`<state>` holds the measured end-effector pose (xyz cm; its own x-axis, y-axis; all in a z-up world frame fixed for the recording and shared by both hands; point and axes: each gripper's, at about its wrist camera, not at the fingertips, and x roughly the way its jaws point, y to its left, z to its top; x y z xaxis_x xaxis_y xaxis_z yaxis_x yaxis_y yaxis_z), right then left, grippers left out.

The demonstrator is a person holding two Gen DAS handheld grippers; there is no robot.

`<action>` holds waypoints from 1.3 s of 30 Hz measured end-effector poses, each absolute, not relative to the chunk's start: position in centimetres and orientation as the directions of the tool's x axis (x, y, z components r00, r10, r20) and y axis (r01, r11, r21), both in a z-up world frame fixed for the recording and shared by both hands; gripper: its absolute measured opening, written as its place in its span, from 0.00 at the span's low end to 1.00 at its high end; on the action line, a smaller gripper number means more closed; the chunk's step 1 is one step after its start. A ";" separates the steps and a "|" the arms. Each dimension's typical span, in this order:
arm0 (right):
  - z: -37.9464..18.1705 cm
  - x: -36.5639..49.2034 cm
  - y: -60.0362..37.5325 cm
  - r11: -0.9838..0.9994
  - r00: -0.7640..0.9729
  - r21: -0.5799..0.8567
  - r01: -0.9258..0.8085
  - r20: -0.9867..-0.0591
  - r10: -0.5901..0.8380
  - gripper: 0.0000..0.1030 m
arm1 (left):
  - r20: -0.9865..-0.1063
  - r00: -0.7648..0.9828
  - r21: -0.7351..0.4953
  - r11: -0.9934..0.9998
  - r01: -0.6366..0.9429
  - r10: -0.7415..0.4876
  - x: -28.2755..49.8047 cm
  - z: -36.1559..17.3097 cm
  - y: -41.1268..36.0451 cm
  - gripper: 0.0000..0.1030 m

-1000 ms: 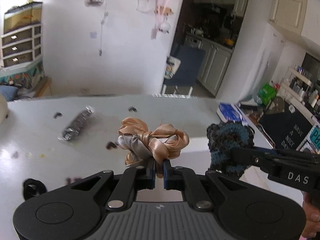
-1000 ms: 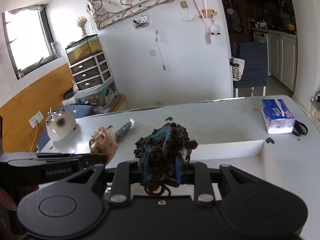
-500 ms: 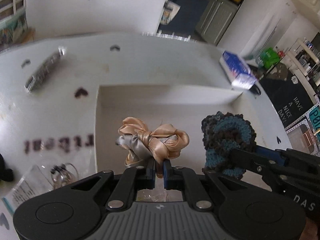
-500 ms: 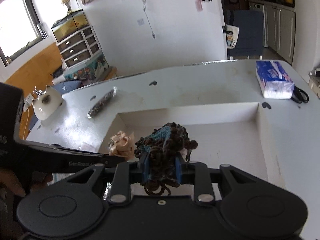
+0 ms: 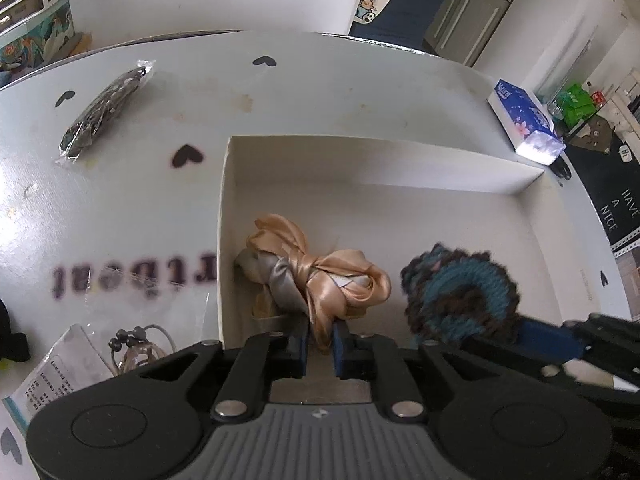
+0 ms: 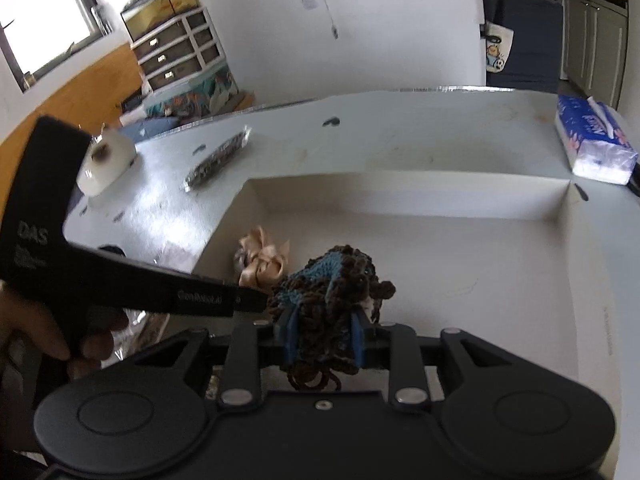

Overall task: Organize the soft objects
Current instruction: 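Carry both scrunchies over the white tray with both tools, then lower both scrunchies into the tray and open both tools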

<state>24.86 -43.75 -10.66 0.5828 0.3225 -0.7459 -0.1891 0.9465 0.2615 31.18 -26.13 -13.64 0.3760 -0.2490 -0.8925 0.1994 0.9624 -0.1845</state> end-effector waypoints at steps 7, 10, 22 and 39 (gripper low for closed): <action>-11.1 24.8 -43.7 0.950 0.560 0.248 -0.191 -0.767 0.313 0.45 | -0.877 0.389 -0.222 0.956 0.192 -0.282 30.9 -13.3 -25.6 0.42; -10.8 24.5 -43.6 0.952 0.567 0.236 -0.193 -0.765 0.305 0.62 | -0.864 0.399 -0.247 0.949 0.194 -0.306 30.6 -12.6 -25.3 0.50; -9.3 23.0 -43.5 0.962 0.593 0.206 -0.181 -0.757 0.274 0.81 | -0.824 0.454 -0.262 0.939 0.223 -0.338 28.8 -10.3 -25.0 0.74; -6.0 19.8 -45.5 0.984 0.676 0.153 -0.089 -0.717 0.173 0.92 | -0.765 0.548 -0.253 0.941 0.227 -0.338 24.9 -6.9 -23.2 0.92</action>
